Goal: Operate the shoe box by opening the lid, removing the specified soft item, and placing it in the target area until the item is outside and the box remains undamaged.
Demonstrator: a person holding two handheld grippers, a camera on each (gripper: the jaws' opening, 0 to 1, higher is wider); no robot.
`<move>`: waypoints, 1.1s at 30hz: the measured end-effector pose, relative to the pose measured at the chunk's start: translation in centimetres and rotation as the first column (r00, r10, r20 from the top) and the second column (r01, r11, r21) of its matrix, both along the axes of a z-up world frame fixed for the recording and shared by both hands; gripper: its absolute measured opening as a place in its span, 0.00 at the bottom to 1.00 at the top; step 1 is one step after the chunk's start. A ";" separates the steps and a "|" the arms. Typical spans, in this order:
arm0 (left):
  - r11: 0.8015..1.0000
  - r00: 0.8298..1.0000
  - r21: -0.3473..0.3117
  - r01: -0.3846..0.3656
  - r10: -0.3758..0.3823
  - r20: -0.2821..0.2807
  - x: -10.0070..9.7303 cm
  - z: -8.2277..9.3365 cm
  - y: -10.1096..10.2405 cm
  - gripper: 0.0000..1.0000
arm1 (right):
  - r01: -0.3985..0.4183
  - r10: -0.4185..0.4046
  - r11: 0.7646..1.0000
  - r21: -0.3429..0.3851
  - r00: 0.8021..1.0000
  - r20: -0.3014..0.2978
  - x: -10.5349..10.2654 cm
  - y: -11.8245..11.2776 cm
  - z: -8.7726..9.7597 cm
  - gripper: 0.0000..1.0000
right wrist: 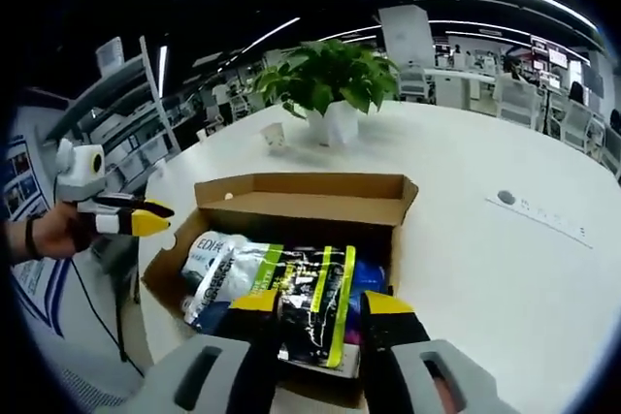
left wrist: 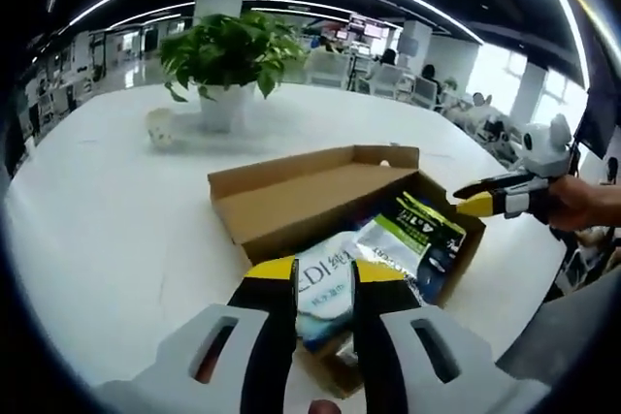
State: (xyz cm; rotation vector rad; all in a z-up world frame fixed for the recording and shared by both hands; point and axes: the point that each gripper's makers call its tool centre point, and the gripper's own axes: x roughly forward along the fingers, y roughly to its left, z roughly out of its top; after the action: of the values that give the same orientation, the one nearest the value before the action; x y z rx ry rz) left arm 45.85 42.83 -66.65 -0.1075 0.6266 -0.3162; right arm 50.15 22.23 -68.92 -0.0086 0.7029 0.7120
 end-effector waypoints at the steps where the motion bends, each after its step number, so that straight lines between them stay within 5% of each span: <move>1: 1.000 1.000 -0.002 0.006 -0.006 -0.005 -0.2 -0.1 -0.4 0.19 | -0.004 0.004 1.000 -0.004 1.000 0.002 -0.2 0.1 -0.2 0.29; 14: 0.998 0.997 -0.021 0.051 -0.052 -0.055 -1.4 -1.4 -3.8 0.20 | -0.028 0.028 0.999 -0.034 1.000 -0.011 -0.7 0.6 -1.1 0.34; 33: 0.996 0.988 -0.023 0.089 -0.092 -0.127 -1.3 -3.6 -5.3 0.18 | -0.025 0.022 0.996 -0.087 0.999 -0.032 -0.2 1.2 -1.8 0.37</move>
State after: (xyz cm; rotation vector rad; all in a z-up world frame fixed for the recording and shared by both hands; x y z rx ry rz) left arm 44.52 37.54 -70.23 -0.1171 0.7573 -0.4051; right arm 49.92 23.40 -70.72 -0.0866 0.7647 0.7046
